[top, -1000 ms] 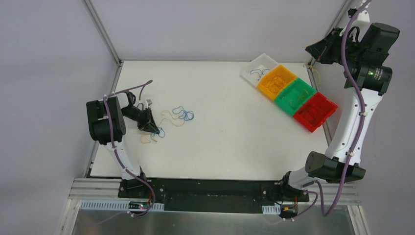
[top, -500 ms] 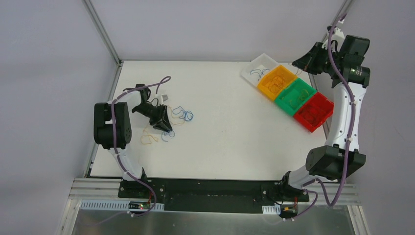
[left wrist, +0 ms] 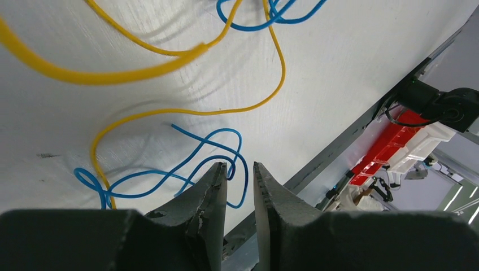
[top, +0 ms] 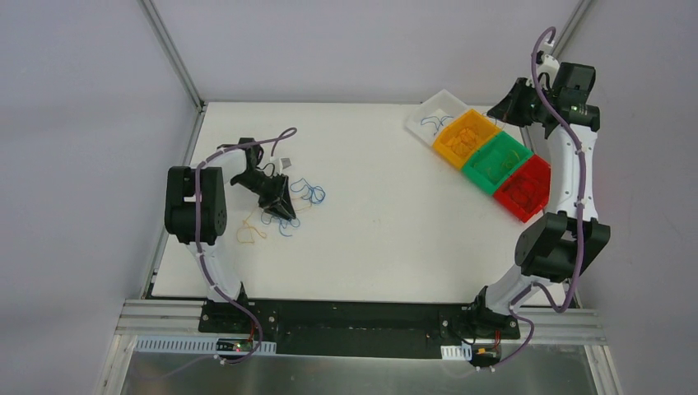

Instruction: Untangle the cables

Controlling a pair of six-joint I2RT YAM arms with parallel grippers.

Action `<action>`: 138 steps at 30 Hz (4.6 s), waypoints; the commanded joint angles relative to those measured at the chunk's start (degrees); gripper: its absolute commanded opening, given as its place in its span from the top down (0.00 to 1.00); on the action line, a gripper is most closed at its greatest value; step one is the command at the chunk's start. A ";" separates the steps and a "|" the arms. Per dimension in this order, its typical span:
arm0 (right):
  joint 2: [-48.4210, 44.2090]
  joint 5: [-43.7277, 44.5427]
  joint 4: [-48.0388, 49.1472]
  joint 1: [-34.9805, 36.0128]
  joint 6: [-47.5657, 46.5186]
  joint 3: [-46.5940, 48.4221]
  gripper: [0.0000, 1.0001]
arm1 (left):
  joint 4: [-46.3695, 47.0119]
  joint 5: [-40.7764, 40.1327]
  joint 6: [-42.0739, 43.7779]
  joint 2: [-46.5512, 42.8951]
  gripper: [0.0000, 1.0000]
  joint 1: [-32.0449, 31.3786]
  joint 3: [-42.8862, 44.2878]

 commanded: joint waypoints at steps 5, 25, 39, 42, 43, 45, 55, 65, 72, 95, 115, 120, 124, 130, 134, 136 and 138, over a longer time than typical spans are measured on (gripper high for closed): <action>3.25 -1.08 -2.27 -4.61 -3.95 5.89 1.00 | -0.34 -0.77 -2.30 3.05 0.77 -1.25 3.63; 14.00 5.67 -4.28 -6.06 -15.46 0.55 0.69 | 0.45 -0.68 -4.86 8.00 0.83 -7.85 9.16; 0.63 -5.45 -11.60 1.95 -12.51 -6.01 0.26 | 7.99 16.00 -15.82 11.42 1.00 -25.22 21.27; -3.26 -7.43 -10.63 7.11 -11.83 -13.55 0.26 | 8.58 18.09 -14.04 5.17 0.77 -23.01 17.77; -4.22 -7.65 -9.97 9.13 -11.53 -15.90 0.26 | 8.73 18.04 -13.54 2.83 0.70 -21.63 15.81; -5.43 -7.72 -8.00 13.66 -10.66 -20.36 0.27 | 9.12 17.99 -13.41 -1.27 0.61 -17.55 11.92; 0.44 -6.90 6.63 34.02 0.71 -27.13 0.27 | 8.28 9.18 -11.68 -10.18 0.51 -5.89 -5.71; 14.22 -0.04 15.61 54.66 5.53 -13.40 0.22 | 5.97 11.54 -11.03 -16.80 0.51 15.22 -11.96; 23.30 8.95 15.05 65.60 6.25 -3.26 0.10 | 4.33 5.10 -9.00 -20.59 0.52 19.16 -17.01; 22.54 1.85 7.69 68.55 -2.77 3.89 1.00 | 4.88 8.13 -8.88 -19.50 0.53 19.86 -11.61; 8.22 -3.64 10.42 56.59 13.70 30.64 1.00 | 29.67 12.02 -28.85 -6.92 0.52 1.74 3.63; 6.46 -3.50 11.08 55.69 15.48 29.35 1.00 | 31.68 11.63 -29.79 -3.15 0.51 -3.87 5.47; 5.53 -2.70 11.47 55.13 15.66 28.83 1.00 | 31.92 10.83 -29.53 -0.90 0.52 -7.05 1.76; 2.04 -1.72 11.21 53.08 14.44 23.18 1.00 | 32.96 14.12 -27.95 -3.71 0.48 -6.07 -7.10; -1.72 -1.61 13.79 52.62 14.63 15.07 1.00 | 33.13 18.37 -27.23 -8.27 0.44 -1.42 -11.06; -2.54 -1.88 14.36 52.56 14.96 13.01 1.00 | 33.19 20.06 -26.21 -10.97 0.39 2.26 -12.85; -2.62 -1.97 14.90 52.48 15.64 12.12 1.00 | 33.15 21.14 -23.87 -13.95 0.34 4.66 -14.33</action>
